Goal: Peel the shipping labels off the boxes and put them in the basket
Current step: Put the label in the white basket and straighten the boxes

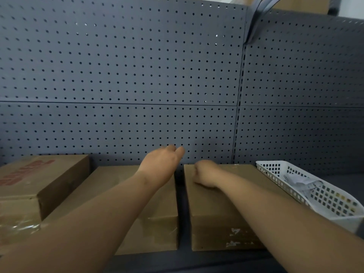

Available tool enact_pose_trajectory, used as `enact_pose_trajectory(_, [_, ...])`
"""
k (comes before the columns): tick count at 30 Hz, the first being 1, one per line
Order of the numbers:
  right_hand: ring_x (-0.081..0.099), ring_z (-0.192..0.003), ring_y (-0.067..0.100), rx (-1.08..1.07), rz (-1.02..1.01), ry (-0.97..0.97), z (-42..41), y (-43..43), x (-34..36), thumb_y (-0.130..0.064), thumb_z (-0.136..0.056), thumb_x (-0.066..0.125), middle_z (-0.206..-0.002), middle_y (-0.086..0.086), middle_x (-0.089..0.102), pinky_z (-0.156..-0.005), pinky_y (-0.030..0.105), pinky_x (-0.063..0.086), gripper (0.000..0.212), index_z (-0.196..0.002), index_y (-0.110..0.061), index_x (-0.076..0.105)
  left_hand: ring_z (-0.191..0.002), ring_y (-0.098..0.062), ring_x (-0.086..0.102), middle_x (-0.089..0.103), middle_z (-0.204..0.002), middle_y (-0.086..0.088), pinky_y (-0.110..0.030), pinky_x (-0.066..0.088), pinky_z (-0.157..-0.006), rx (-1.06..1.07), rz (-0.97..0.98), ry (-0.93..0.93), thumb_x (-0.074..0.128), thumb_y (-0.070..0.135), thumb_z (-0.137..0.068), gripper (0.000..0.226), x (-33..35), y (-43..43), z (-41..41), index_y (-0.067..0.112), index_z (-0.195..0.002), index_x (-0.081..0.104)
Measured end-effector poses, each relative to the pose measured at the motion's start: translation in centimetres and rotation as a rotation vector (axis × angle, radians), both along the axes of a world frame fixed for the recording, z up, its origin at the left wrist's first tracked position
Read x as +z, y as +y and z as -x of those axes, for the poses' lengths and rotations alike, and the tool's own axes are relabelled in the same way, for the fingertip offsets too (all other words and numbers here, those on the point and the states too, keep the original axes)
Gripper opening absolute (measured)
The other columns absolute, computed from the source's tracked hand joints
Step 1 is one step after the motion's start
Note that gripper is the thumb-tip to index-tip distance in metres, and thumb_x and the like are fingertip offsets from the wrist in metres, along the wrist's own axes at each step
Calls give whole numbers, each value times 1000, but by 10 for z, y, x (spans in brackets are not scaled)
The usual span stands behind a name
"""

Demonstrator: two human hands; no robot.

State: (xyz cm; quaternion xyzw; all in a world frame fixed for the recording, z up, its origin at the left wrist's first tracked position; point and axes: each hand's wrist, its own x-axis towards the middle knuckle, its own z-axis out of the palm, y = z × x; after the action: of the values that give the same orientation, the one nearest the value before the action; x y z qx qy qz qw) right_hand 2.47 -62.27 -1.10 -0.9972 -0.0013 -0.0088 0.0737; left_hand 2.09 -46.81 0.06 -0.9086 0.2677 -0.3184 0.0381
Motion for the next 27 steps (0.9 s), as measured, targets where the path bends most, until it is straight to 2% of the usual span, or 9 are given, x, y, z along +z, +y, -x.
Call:
enact_pose_trajectory(2, [48, -76, 19, 91, -19, 39, 6, 7, 1, -18, -91, 51, -74, 2, 49, -64, 28, 41, 23, -69, -17, 49, -66, -19, 38, 38, -80, -2, -30, 33, -53, -15, 15, -5, 52, -1, -89, 20, -2, 1, -4, 14, -95, 40])
enact_pose_trajectory(7, [47, -68, 16, -146, 38, -3, -6, -26, 7, -8, -92, 44, -74, 1, 46, -51, 23, 35, 18, -75, -11, 49, -62, -18, 38, 41, -80, -3, -29, 32, -50, -19, 49, -2, 53, -1, -88, 18, -6, 6, -11, 13, -97, 45])
enact_pose_trajectory(9, [52, -80, 22, -67, 19, -39, -6, -7, 0, -7, -93, 43, -87, 5, 56, -60, 25, 40, 16, -89, -10, 58, -63, -18, 39, 48, -86, -5, -28, 34, -51, -24, 45, 7, 53, -1, -87, 19, -8, 5, -9, 12, -99, 47])
enact_pose_trajectory(12, [51, -79, 22, 77, -29, -45, 0, 10, -5, -13, -95, 43, -83, 5, 52, -62, 28, 39, 17, -84, -12, 56, -65, -19, 39, 51, -92, -7, -29, 33, -53, -18, 23, 30, 51, -4, -86, 20, -8, 3, -7, 12, -98, 48])
enact_pose_trajectory(14, [47, -75, 18, -27, -4, -48, -4, -7, 1, -9, -94, 43, -79, 3, 48, -56, 25, 37, 15, -92, -9, 57, -64, -20, 39, 49, -91, -7, -30, 33, -54, -11, 33, 50, 50, -2, -87, 17, -7, 3, -6, 12, -96, 46])
enact_pose_trajectory(16, [45, -67, 16, -138, 0, -56, -3, -22, 0, -6, -92, 42, -73, 1, 44, -50, 23, 34, 15, -85, -9, 54, -65, -22, 41, 47, -93, -8, -31, 37, -55, -14, 36, 87, 46, 0, -89, 14, -5, 3, -2, 11, -98, 47])
enact_pose_trajectory(21, [52, -77, 11, 226, -92, -6, 42, -4, -7, -21, -91, 53, -81, -7, 53, -69, 25, 45, 11, -95, -16, 62, -65, -25, 44, 47, -110, -12, -33, 43, -55, -6, 41, 115, 41, 4, -92, 16, 0, 2, 10, 9, -104, 49])
enact_pose_trajectory(25, [57, -82, 23, -6, 33, -49, 46, -34, 0, -17, -92, 47, -79, 3, 54, -66, 29, 47, 18, -81, -11, 59, -63, -24, 43, 47, -107, -12, -32, 41, -54, 4, 37, 98, 42, 6, -93, 12, 3, -1, 16, 9, -102, 49])
enact_pose_trajectory(27, [55, -81, 22, 76, 50, -50, 58, -24, -2, -18, -93, 47, -84, 4, 55, -70, 31, 47, 17, -88, -10, 62, -63, -24, 44, 46, -107, -11, -31, 39, -54, 1, 32, 93, 43, 7, -93, 12, 2, -5, 19, 10, -103, 48])
